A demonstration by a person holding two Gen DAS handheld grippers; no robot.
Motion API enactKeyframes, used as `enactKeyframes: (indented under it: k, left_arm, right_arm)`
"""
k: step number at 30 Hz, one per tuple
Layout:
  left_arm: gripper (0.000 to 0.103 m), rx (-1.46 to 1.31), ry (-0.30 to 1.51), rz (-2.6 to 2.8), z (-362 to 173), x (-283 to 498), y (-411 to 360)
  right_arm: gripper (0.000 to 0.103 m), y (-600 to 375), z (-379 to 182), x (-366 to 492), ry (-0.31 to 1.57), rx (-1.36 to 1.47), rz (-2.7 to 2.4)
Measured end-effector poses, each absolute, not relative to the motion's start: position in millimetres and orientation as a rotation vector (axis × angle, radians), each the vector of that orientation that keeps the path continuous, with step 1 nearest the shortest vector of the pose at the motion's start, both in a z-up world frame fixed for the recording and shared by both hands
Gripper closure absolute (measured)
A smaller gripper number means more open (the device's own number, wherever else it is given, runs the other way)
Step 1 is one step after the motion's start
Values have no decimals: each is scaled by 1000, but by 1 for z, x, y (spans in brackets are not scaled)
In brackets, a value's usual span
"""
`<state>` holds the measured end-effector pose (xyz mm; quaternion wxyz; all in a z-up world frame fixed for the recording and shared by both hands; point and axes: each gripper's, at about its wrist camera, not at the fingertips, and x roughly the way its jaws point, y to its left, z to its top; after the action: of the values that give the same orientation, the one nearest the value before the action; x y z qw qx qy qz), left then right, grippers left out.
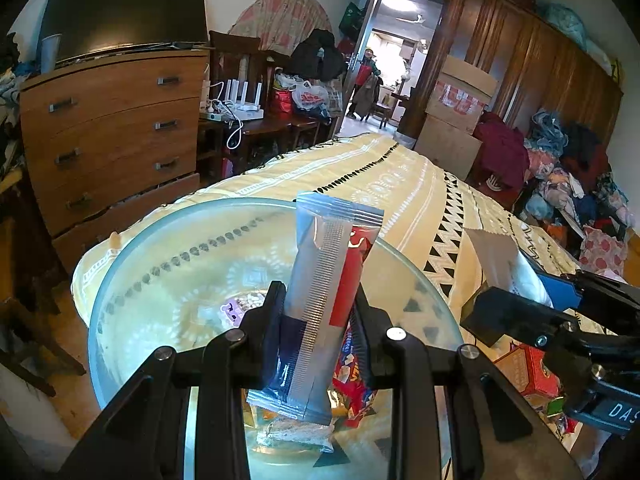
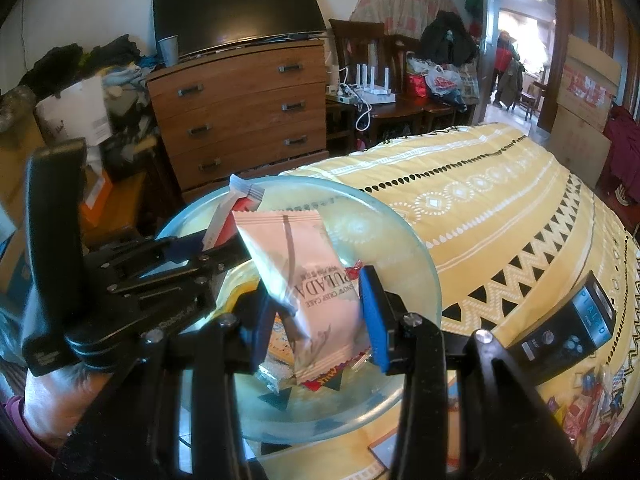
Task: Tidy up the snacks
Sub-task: 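Hold both packs above the glass bowl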
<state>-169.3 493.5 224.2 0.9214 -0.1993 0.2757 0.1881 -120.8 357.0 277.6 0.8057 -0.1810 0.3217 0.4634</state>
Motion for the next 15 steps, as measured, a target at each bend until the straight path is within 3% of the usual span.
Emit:
enactKeyframes:
  k: [15]
  left_arm:
    - [71,-404,570,382,222,-166,492]
  right_arm:
    - [62,358,277,-117,695,-384,991]
